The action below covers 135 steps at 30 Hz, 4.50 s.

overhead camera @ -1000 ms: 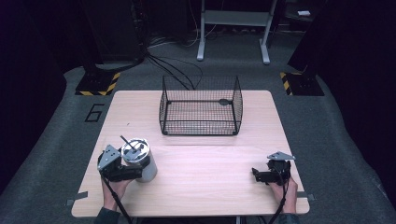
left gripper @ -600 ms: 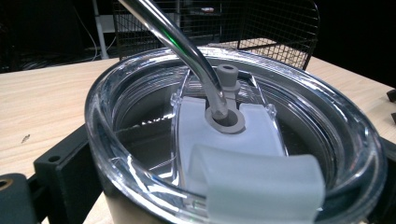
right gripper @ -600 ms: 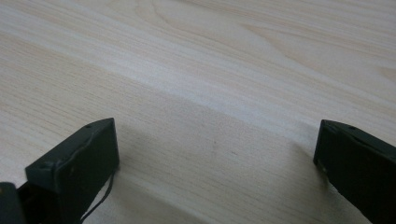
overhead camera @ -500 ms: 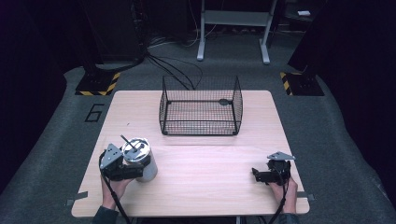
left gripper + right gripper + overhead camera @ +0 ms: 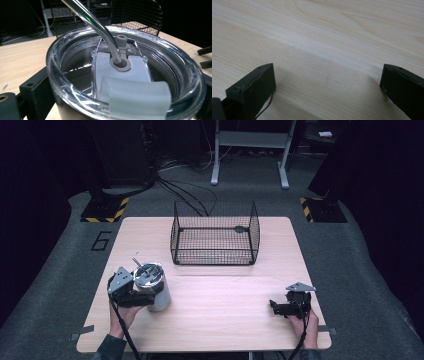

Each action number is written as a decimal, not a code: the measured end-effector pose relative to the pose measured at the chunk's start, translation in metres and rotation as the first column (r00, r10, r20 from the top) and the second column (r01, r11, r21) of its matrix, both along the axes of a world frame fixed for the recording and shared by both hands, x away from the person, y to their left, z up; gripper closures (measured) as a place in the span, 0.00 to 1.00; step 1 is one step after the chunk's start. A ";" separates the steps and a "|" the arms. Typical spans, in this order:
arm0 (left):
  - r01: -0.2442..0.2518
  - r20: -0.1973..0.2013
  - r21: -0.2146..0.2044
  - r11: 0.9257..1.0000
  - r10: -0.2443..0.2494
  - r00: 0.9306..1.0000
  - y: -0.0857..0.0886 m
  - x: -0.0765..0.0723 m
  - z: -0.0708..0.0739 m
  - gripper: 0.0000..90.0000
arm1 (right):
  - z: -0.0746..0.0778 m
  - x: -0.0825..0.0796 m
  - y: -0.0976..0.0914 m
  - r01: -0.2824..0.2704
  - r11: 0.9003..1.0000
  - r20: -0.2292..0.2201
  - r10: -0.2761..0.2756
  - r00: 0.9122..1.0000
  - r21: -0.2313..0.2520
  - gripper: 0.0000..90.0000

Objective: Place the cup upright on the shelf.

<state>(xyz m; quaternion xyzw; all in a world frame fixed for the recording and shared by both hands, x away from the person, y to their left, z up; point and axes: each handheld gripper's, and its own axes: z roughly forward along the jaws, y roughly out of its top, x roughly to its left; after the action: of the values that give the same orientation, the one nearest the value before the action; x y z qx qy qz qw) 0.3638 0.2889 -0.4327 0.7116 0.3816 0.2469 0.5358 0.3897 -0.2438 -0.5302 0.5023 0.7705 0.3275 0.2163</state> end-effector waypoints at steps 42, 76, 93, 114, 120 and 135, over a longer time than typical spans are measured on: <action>0.156 0.033 0.044 0.987 -0.158 0.987 -0.058 0.043 0.046 0.03 | 0.000 0.000 -0.002 -0.014 1.000 -0.002 0.014 1.000 0.000 0.00; 0.219 0.077 0.019 0.975 -0.220 0.972 -0.092 0.080 0.101 0.03 | 0.000 0.000 -0.002 -0.013 1.000 -0.004 0.013 1.000 0.002 0.00; 0.197 0.098 0.033 0.980 -0.200 0.975 -0.108 0.106 0.116 0.03 | 0.000 0.000 -0.002 -0.013 1.000 -0.004 0.013 1.000 0.002 0.00; 0.139 0.090 0.028 0.990 -0.141 0.986 -0.119 0.149 0.125 0.03 | 0.000 0.000 -0.002 -0.013 1.000 -0.004 0.013 1.000 0.002 0.00; 0.110 0.076 0.027 0.994 -0.112 0.991 -0.124 0.164 0.125 0.03 | 0.000 0.000 0.000 -0.006 1.000 -0.002 0.006 1.000 0.010 0.00; 0.051 0.049 0.030 0.998 -0.052 0.997 -0.139 0.193 0.118 0.03 | 0.000 0.000 0.000 0.002 1.000 -0.003 -0.002 1.000 0.014 0.00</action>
<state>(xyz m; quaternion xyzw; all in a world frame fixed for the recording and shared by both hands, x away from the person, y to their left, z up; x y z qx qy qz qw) 0.5566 0.1504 -0.3152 0.7225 0.3460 0.2562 0.5410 0.3902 -0.2437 -0.5303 0.5052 0.7680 0.3317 0.2120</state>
